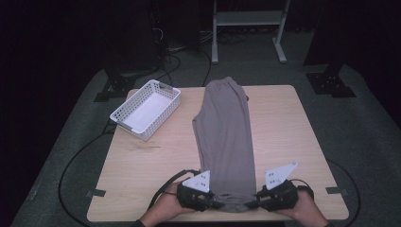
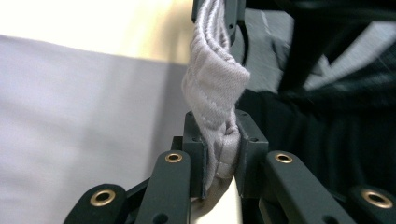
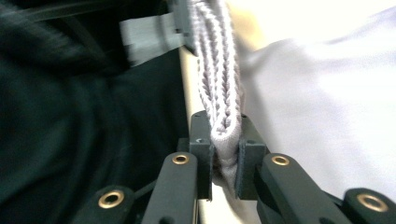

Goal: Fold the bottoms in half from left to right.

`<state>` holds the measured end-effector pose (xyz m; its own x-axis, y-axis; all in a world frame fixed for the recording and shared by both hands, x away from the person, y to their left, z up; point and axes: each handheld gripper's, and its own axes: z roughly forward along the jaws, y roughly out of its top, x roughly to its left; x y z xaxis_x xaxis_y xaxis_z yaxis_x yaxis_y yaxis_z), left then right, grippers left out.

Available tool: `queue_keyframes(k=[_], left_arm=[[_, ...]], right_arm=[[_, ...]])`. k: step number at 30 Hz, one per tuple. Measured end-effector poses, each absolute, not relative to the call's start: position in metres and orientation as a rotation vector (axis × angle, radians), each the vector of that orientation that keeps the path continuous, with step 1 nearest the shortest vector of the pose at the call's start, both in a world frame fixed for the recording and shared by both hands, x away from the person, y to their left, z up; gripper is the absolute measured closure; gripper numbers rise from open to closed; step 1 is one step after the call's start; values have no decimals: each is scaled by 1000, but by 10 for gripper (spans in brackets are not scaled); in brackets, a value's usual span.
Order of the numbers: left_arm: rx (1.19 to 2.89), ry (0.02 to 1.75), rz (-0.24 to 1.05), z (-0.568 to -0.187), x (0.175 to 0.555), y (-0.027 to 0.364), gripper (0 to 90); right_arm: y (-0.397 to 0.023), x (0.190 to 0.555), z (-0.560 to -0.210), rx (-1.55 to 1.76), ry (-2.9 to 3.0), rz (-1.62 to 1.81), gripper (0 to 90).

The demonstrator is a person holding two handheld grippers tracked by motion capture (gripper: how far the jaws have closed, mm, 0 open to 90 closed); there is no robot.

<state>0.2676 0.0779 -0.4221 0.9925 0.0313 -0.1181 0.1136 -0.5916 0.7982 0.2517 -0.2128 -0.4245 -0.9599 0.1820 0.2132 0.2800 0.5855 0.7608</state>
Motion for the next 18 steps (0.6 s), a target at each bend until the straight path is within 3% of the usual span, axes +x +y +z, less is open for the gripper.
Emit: queue_keyframes(k=[8,18], left_arm=[[2166,244,18,-410,316,77,774],[2212,419,108,-435,362,73,774]], right_arm=[[-214,292,-410,-504,-2779,-1440,803],[-200,342,-426,-680,-2873,-1358,804]])
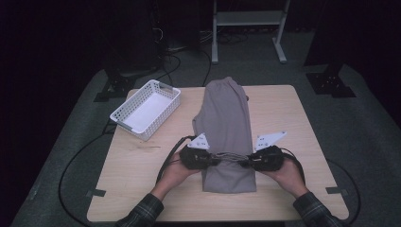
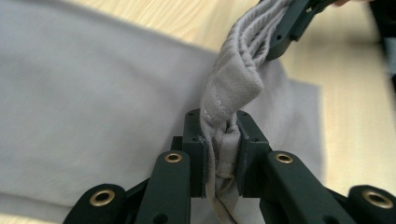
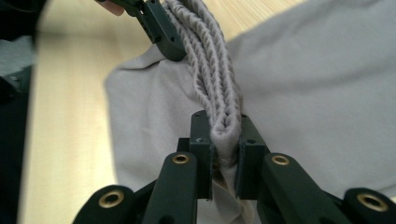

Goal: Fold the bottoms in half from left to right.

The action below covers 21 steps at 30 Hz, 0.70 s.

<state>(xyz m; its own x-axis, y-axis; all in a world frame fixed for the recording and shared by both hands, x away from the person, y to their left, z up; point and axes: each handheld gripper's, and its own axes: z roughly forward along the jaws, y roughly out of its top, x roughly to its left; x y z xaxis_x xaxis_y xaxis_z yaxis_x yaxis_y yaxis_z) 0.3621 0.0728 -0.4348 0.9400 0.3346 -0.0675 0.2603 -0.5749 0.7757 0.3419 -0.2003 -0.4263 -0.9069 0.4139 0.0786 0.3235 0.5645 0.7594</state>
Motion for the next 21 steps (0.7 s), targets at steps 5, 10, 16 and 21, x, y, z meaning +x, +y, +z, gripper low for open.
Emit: queue_keyframes(k=[5,10,16,21], left_arm=[[2264,461,125,-451,377,68,774],[2298,491,117,-463,387,68,774],[2300,509,86,-470,390,67,773],[2309,505,70,-470,389,68,774]], right_arm=[[-195,360,-442,692,2691,1194,804],[-189,371,-455,704,2706,1126,804],[-185,376,-463,718,2723,1078,804],[-185,376,-466,710,2736,1069,804]])
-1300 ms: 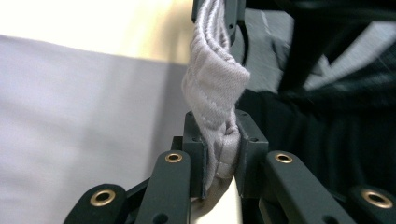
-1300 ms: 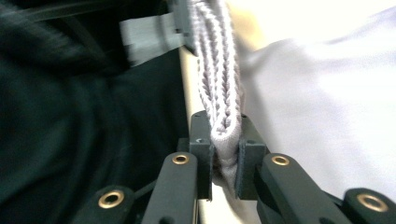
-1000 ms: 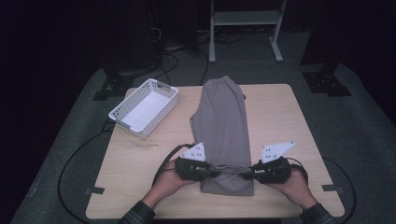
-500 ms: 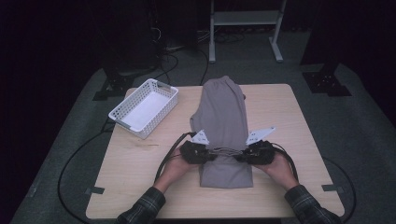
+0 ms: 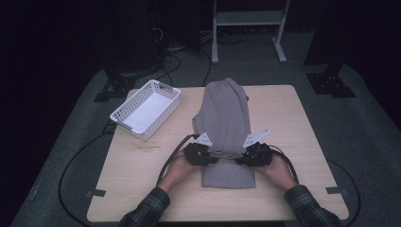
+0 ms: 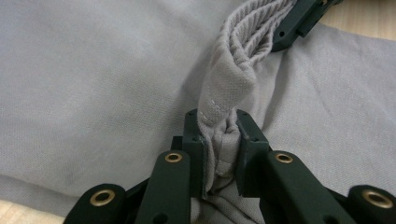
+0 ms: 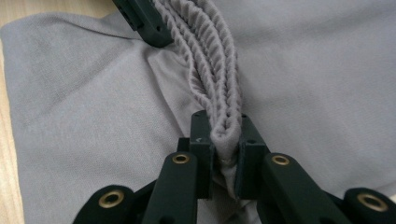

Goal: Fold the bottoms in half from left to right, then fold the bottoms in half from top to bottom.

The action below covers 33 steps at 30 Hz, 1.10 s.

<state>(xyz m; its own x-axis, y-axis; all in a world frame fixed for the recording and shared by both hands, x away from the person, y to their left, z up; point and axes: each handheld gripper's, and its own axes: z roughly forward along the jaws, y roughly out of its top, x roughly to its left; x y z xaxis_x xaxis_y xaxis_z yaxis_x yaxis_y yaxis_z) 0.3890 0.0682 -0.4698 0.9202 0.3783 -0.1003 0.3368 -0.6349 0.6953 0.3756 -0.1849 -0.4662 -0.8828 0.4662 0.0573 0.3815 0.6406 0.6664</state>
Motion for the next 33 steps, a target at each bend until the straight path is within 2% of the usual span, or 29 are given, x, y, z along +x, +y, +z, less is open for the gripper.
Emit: queue_keyframes(k=[12,33], left_arm=[[2338,450,40,-468,366,69,775],[2371,366,-73,-467,306,70,775]], right_arm=[[-188,363,-468,687,2777,1102,804],[-187,306,-465,570,2889,1085,804]])
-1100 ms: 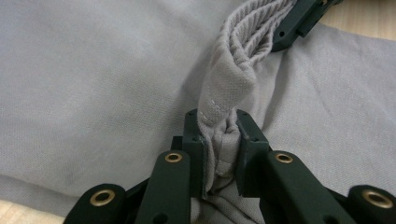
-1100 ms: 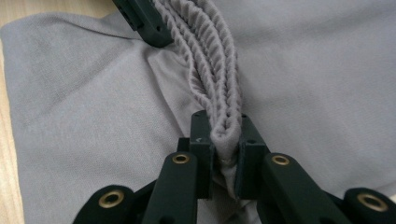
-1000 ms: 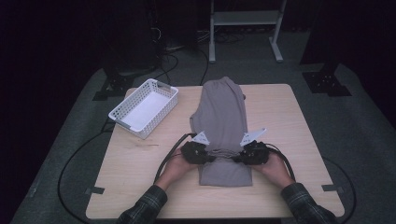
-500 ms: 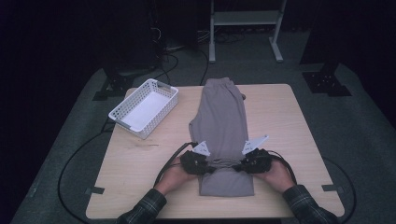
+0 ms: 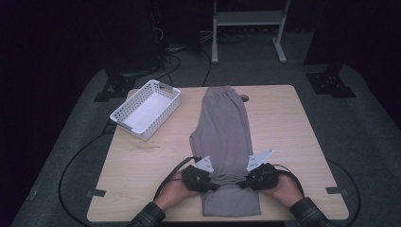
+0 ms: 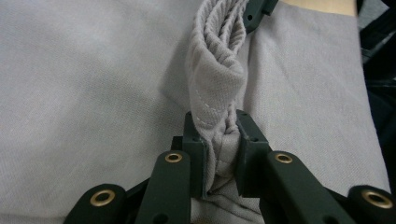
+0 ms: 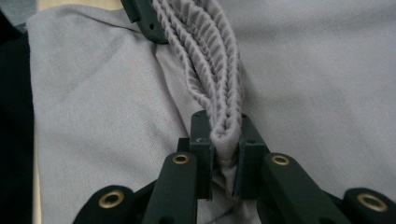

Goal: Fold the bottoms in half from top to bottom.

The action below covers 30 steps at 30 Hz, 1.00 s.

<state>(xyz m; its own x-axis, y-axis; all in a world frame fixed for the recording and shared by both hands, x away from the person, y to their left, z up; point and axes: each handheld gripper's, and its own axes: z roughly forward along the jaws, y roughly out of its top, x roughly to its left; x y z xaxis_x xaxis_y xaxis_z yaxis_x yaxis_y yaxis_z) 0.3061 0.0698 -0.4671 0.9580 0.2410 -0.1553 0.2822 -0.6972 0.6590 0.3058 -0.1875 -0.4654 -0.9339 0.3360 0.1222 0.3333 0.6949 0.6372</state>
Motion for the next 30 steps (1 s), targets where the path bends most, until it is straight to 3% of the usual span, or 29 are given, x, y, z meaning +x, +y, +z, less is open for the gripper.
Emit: queue_keyframes(k=[11,30], left_arm=[[2295,368,-101,-448,307,77,775],[2236,406,27,-413,373,80,766]], right_arm=[[-193,297,-451,566,2871,1188,804],[-195,355,-415,630,2737,1255,803]])
